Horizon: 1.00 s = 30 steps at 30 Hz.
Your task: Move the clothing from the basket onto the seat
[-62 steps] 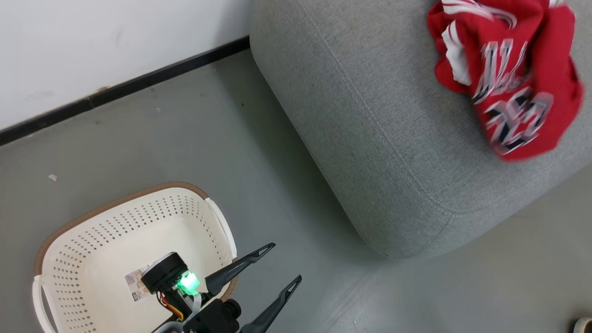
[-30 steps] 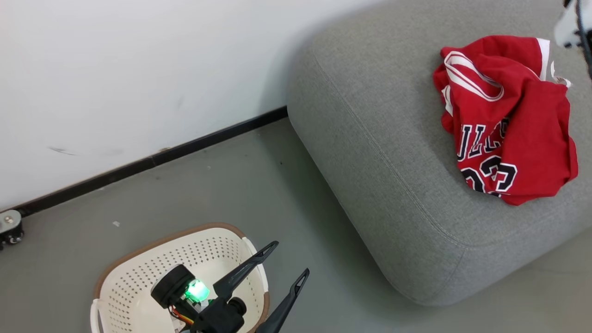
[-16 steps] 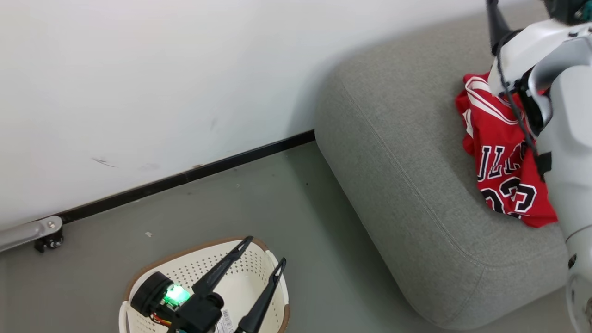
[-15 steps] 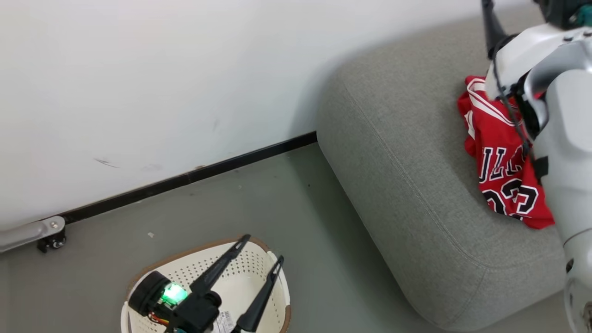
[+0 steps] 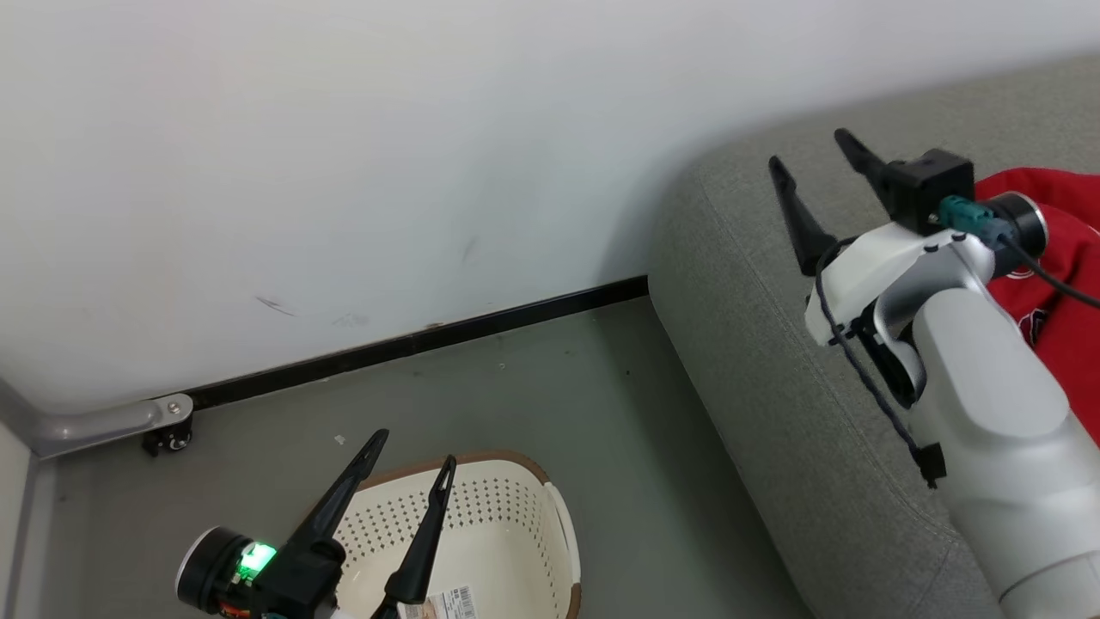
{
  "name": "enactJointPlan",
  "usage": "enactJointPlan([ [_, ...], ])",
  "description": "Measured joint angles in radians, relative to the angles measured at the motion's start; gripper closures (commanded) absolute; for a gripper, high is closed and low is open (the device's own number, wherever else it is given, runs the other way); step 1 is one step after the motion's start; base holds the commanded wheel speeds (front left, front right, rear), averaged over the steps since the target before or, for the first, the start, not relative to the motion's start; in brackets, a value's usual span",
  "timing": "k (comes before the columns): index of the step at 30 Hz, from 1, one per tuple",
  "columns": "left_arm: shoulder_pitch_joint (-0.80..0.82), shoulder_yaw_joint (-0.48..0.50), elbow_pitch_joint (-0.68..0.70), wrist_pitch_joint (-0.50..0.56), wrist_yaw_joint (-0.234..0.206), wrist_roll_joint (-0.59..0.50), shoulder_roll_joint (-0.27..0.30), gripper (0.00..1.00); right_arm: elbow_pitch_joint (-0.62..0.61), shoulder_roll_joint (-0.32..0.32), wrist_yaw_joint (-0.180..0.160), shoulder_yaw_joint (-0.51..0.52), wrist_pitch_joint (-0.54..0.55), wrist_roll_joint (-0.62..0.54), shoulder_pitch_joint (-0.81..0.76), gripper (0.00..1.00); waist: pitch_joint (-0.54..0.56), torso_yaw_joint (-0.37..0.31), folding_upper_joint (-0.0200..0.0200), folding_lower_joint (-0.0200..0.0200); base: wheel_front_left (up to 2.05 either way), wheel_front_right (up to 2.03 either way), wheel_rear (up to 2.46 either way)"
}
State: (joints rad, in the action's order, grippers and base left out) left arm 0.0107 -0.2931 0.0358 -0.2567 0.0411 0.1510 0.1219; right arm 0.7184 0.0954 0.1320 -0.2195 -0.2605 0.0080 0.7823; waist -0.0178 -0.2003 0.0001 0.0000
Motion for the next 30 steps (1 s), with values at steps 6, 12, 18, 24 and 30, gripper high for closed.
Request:
enactJointPlan([
  [6, -0.037, 0.035, -0.024, 0.000, -0.011, 0.000, -0.007, 0.00, -0.112, 0.014, 0.000, -0.099, 0.001, 0.067, -0.105, 0.00, 0.014, 0.041, 0.0000, 0.0000, 0.00, 0.00, 0.00],
  [12, -0.043, 0.063, -0.027, 0.000, -0.012, 0.000, -0.024, 0.00, -0.200, 0.060, 0.000, -0.112, 0.001, 0.123, -0.209, 0.00, 0.026, 0.080, 0.0000, 0.0000, 0.00, 0.00, 0.00],
  [18, -0.044, 0.090, -0.030, 0.000, -0.012, -0.002, -0.028, 0.00, -0.271, 0.081, 0.000, -0.142, 0.001, 0.139, -0.298, 0.00, 0.035, 0.119, 0.0000, 0.0000, 0.00, 0.00, 0.00],
  [24, -0.064, 0.111, -0.044, 0.000, -0.012, -0.002, -0.036, 0.00, -0.336, 0.098, 0.000, -0.135, 0.001, 0.162, -0.372, 0.00, 0.041, 0.157, 0.0000, 0.0000, 0.00, 0.00, 0.00],
  [30, -0.069, 0.149, -0.070, 0.000, -0.012, 0.009, -0.054, 0.00, -0.373, 0.096, 0.000, -0.117, 0.001, 0.166, -0.470, 0.00, 0.047, 0.190, 0.0000, 0.0000, 0.00, 0.00, 0.00],
])
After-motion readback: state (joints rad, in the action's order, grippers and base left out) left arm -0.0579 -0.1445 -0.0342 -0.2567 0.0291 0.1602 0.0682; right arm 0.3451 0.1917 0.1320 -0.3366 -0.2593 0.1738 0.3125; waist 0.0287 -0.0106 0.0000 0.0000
